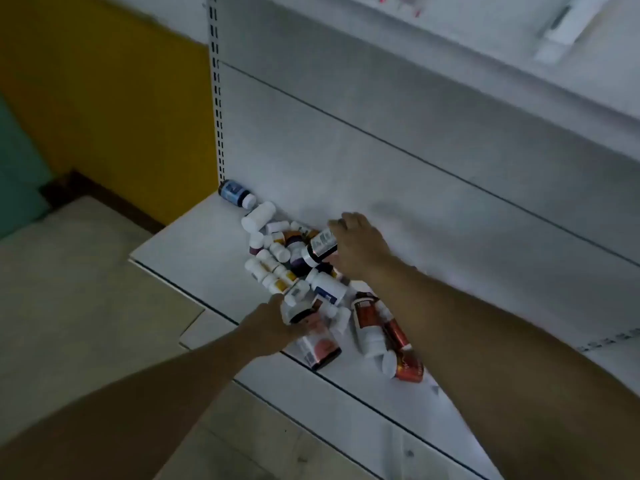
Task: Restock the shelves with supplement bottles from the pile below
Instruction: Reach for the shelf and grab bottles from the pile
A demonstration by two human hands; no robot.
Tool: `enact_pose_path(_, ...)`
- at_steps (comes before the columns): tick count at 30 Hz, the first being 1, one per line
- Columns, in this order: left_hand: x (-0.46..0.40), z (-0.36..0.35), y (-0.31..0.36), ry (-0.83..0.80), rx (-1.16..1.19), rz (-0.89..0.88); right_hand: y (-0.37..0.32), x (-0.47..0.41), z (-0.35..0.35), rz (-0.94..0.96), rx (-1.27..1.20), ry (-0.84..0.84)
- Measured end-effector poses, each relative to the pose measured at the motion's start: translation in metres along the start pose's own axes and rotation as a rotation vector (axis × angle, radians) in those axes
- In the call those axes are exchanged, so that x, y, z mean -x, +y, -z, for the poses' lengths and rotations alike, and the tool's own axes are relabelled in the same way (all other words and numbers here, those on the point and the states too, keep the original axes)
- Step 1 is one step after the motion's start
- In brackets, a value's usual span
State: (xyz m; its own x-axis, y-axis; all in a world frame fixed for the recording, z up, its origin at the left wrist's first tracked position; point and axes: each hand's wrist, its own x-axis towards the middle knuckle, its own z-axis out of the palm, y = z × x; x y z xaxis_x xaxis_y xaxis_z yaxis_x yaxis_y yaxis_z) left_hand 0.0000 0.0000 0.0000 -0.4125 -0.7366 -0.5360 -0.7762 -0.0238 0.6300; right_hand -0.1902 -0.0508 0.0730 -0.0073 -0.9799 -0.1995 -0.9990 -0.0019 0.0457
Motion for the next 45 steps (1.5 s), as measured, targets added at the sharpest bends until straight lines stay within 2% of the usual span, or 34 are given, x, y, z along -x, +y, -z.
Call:
enact_pose_path(2,-0.008,-0.013,0.001,0.025,0.103,0.045,0.001,-0.014,-0.006,0.077,0.209,-0.002)
enact_pose_path(5,-0.018,-0.033,0.0,0.027,0.259,0.121,-0.003,-0.031,-0.009,0.132,0.416,-0.092)
enact_pose_path(8,-0.024,-0.051,0.004,0.016,0.13,0.147,-0.005,-0.044,-0.015,0.172,0.593,-0.145)
enact_pose_path(12,-0.032,-0.065,0.007,0.113,0.312,0.181,0.004,-0.054,-0.023,0.2,0.603,-0.121)
enact_pose_path(16,-0.03,-0.063,0.005,0.157,0.546,0.17,0.02,-0.053,-0.017,0.221,0.539,0.03)
enact_pose_path(18,-0.025,-0.053,0.002,0.161,0.702,0.154,0.022,-0.043,-0.01,0.17,0.381,0.131)
enact_pose_path(19,-0.02,-0.045,0.0,0.144,0.797,0.141,0.021,-0.032,-0.005,0.117,0.186,0.183)
enact_pose_path(22,0.011,-0.01,0.001,0.087,1.06,0.065,0.004,0.025,0.013,-0.177,-0.752,0.226)
enact_pose_path(25,0.049,0.022,0.01,-0.035,1.183,-0.076,-0.021,0.101,0.021,-0.443,-1.801,0.192)
enact_pose_path(27,0.071,0.035,0.021,-0.141,1.219,-0.178,-0.034,0.148,0.026,-0.461,-2.214,0.196)
enact_pose_path(29,0.092,0.042,0.037,-0.257,1.242,-0.233,-0.044,0.187,0.031,-0.445,-2.327,0.278)
enact_pose_path(35,0.157,0.032,0.101,-0.626,1.131,-0.307,-0.051,0.299,0.052,-0.414,-2.287,0.679)
enact_pose_path(37,0.179,0.018,0.124,-0.743,1.101,-0.325,-0.046,0.341,0.056,-0.448,-2.285,0.82)
enact_pose_path(40,0.205,-0.009,0.155,-0.871,1.017,-0.341,-0.039,0.394,0.061,-0.551,-2.278,0.941)
enact_pose_path(45,0.257,-0.088,0.22,-1.076,0.951,-0.358,-0.018,0.507,0.064,-0.606,-2.006,1.116)
